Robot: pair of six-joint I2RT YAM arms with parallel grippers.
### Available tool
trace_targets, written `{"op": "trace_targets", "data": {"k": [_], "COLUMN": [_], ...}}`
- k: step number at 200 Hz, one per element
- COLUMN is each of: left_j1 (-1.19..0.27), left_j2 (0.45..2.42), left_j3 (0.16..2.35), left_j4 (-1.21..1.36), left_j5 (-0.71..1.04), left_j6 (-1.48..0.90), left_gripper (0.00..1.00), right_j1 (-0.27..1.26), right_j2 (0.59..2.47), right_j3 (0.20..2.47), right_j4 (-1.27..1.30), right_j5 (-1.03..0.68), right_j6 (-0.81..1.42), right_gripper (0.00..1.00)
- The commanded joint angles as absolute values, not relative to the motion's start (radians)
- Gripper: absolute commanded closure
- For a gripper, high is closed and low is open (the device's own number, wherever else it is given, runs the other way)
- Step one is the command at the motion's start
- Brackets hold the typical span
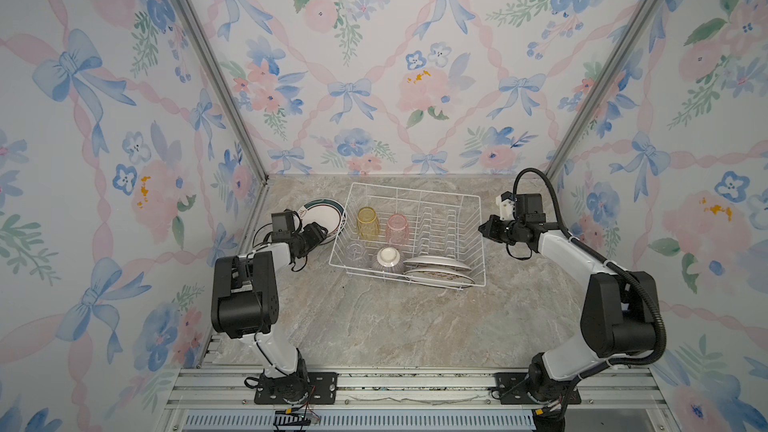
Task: Unload the mixed dishes from the dish rack
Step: 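Lower the plate onto the green-rimmed plate stack with the left gripper and release, then move the left gripper over the rack toward the white plates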
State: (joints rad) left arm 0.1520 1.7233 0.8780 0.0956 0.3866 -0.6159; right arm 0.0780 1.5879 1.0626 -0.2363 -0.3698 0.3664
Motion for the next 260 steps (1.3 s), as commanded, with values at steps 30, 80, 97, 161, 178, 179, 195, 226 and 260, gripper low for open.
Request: {"op": "trace_targets", "data": {"k": [30, 80, 97, 161, 178, 179, 195, 226, 260], "left_j1": [0.161, 0.16, 0.16, 0.16, 0.157, 0.157, 0.136, 0.109, 0.019], "left_j2": [1.672, 1.627, 1.599, 1.539, 1.503, 1.499, 1.46, 1.372, 1.204], "left_j3": [0.896, 0.917, 0.931, 0.936, 0.915, 0.915, 0.906, 0.85, 0.72], "left_j4": [-0.096, -0.096, -0.113, -0.213, -0.211, -0.21, -0.21, -0.133, -0.033], "left_j5": [0.37, 0.351, 0.354, 0.317, 0.241, 0.236, 0.094, -0.037, -0.1], "left_j6": [-0.573, -0.587, -0.587, -0.532, -0.523, -0.522, -0.499, -0.502, -0.486], "left_gripper": [0.33, 0.34, 0.34, 0.34, 0.36, 0.36, 0.38, 0.45, 0.43], "right_j1": [0.08, 0.08, 0.08, 0.079, 0.079, 0.08, 0.079, 0.079, 0.08], "right_j2": [1.531, 1.529, 1.531, 1.536, 1.538, 1.538, 1.54, 1.548, 1.54], "right_j3": [1.053, 1.054, 1.056, 1.048, 1.048, 1.048, 1.05, 1.055, 1.065], "right_j4": [-0.075, -0.069, -0.072, -0.052, -0.052, -0.053, -0.051, -0.058, -0.092], "right_j5": [-0.461, -0.469, -0.468, -0.482, -0.482, -0.482, -0.482, -0.48, -0.459], "right_j6": [0.366, 0.37, 0.368, 0.375, 0.376, 0.376, 0.376, 0.373, 0.349], "right_gripper": [0.95, 0.95, 0.95, 0.95, 0.95, 0.95, 0.95, 0.95, 0.82]}}
